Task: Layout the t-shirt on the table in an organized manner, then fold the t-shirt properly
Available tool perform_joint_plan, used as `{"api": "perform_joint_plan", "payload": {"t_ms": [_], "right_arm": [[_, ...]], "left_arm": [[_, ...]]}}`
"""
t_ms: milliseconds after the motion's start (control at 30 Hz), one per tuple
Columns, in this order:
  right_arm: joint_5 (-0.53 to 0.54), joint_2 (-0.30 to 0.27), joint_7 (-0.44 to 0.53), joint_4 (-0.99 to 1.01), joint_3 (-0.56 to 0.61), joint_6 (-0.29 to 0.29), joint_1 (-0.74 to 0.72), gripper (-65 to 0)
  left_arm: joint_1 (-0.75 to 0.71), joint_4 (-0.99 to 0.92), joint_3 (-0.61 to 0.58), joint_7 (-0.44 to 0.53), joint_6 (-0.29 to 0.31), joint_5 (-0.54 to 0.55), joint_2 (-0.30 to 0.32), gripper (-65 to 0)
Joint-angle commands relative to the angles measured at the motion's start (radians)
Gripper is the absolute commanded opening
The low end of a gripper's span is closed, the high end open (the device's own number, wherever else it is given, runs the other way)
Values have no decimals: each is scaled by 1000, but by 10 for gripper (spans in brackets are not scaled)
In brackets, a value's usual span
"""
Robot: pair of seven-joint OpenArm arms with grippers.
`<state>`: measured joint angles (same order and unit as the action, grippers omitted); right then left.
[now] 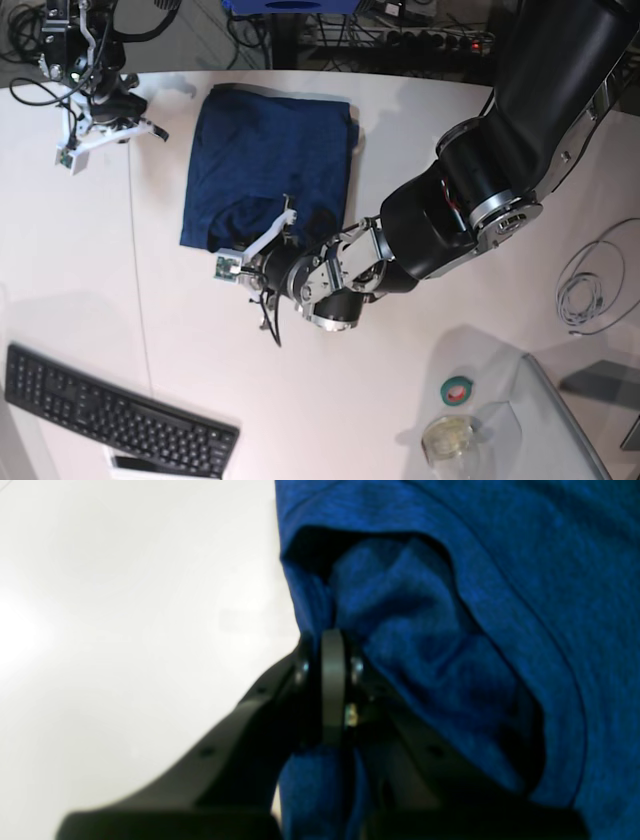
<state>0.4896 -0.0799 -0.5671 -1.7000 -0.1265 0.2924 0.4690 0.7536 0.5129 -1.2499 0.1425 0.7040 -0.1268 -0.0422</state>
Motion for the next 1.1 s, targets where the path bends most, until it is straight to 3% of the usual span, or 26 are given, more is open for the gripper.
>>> {"api": "perform_joint_plan", "payload": {"t_ms": [0, 200, 300, 433, 767, 867, 967, 1067], "right_arm": [[-2, -7, 15, -16, 0, 1, 0, -648], [-2, -7, 15, -16, 0, 1, 0, -648], [-2, -7, 15, -16, 0, 1, 0, -648], [-2, -7, 15, -16, 0, 1, -2, -648], [-2, -7, 15, -16, 0, 1, -11, -648], [-2, -7, 15, -16, 0, 1, -14, -648], [-4, -7, 15, -16, 0, 0, -14, -648], [-4, -16, 17, -16, -3, -3, -9, -648]], "left_arm": [[36, 10, 6, 15, -6, 11, -8, -650], [56, 10, 0, 15, -6, 11, -8, -640], [60, 10, -1, 13, -6, 9, -8, -556], [73, 23, -3, -60, -6, 9, -8, -497], [94, 105, 3, -100, -6, 17, 31, -390], [99, 138, 11, -133, -6, 22, 46, -387], [90, 212, 109, -136, -6, 23, 84, -392], [39, 284, 324, -206, -6, 23, 120, -410]]}}
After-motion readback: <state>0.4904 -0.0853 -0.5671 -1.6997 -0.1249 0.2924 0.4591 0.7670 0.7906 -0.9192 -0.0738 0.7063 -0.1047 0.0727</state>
